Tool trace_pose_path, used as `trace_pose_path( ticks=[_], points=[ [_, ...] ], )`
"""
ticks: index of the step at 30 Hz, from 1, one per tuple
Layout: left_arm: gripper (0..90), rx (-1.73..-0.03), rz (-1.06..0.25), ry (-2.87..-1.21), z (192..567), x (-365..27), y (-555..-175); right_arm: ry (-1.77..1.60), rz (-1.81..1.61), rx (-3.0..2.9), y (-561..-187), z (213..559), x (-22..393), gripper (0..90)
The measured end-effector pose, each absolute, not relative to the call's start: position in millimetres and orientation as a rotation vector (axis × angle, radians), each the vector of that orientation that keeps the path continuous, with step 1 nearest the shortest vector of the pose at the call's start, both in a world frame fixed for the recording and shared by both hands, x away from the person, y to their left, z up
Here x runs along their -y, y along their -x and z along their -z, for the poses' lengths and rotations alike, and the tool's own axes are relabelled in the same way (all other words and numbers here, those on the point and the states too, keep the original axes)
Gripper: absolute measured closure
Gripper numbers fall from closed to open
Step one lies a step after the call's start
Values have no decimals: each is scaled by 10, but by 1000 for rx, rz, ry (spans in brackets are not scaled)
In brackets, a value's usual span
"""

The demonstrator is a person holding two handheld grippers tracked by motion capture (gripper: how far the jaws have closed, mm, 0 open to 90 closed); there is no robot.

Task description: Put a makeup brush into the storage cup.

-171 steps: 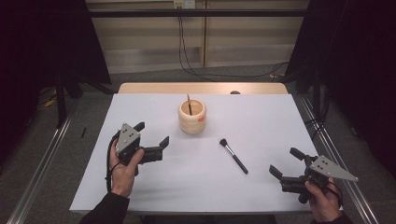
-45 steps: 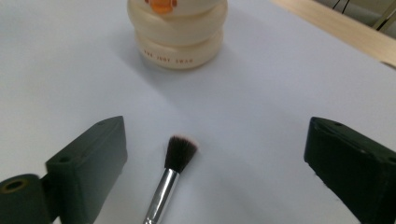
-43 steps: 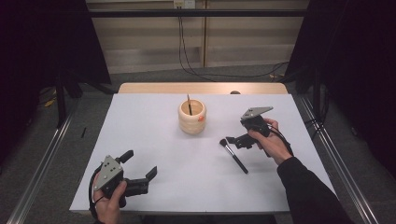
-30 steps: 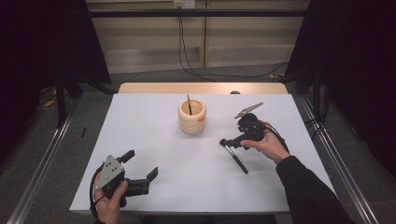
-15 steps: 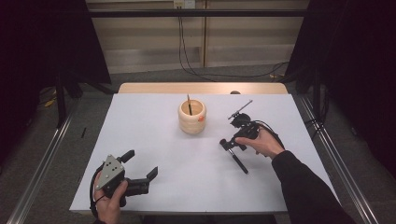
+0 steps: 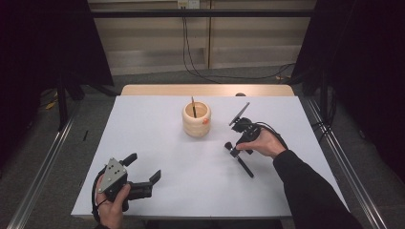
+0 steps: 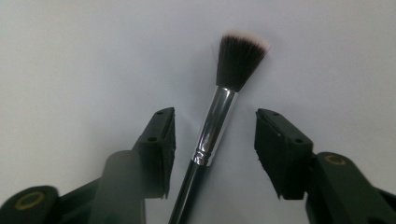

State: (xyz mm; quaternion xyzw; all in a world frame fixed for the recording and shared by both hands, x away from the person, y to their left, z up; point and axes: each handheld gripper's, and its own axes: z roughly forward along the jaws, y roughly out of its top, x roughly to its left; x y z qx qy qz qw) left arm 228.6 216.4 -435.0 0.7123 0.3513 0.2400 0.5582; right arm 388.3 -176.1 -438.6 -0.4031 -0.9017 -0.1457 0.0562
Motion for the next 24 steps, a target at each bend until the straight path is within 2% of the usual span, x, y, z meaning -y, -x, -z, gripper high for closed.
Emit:
trace_pose_path(
  ticks=[8, 14, 20, 24],
  points=[
    [12, -826, -563, -1684, 4354, -2161, -2291, 1236, 327, 2741, -3894, 4438, 1675, 566],
    [9, -825, -567, -1690, 4359, -2158, -2298, 1223, 290, 2754, -3906, 4493, 1634, 578],
    [9, -824, -563, -1687, 4362, -2160, -2298, 1259, 248, 2780, -3891, 4489, 1615, 648],
    [9, -815, -561, -1701, 4364, -2162, -2300, 1282, 227, 2799, -3892, 4490, 1613, 739]
  ],
)
